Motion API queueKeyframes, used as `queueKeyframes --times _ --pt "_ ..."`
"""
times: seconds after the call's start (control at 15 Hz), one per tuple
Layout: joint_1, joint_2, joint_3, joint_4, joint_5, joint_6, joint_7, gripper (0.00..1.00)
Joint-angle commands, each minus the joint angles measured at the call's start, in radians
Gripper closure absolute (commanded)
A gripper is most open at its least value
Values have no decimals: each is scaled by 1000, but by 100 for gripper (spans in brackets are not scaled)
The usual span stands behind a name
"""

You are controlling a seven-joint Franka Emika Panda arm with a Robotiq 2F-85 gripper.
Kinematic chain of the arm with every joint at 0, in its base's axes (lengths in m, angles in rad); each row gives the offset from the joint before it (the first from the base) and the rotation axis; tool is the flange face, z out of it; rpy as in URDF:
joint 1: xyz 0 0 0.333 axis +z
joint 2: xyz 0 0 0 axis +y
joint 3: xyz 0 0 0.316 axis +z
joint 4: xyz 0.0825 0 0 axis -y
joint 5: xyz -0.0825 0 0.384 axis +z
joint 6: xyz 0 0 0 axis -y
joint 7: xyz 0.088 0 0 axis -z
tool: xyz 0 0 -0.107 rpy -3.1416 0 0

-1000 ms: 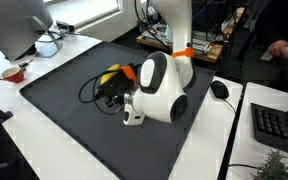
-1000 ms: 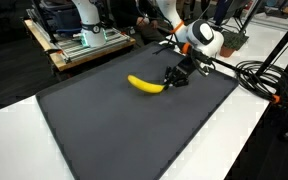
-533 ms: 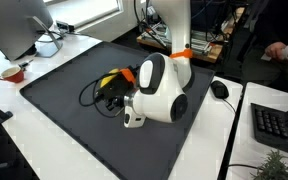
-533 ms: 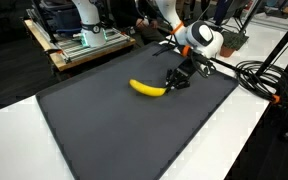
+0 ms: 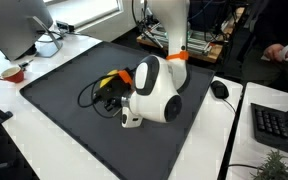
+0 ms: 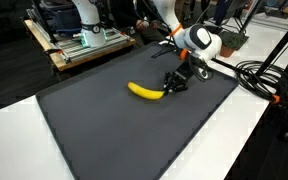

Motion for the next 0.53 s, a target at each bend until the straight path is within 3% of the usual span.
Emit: queueKeyframes --times 0.0,0.33,0.4,0.47 --pt "-17 8 10 17 31 21 -38 97" --pt "-22 14 13 21 54 27 -65 97" --pt "-22 14 13 22 61 27 -71 63" --pt "-23 12 13 20 68 29 -76 62"
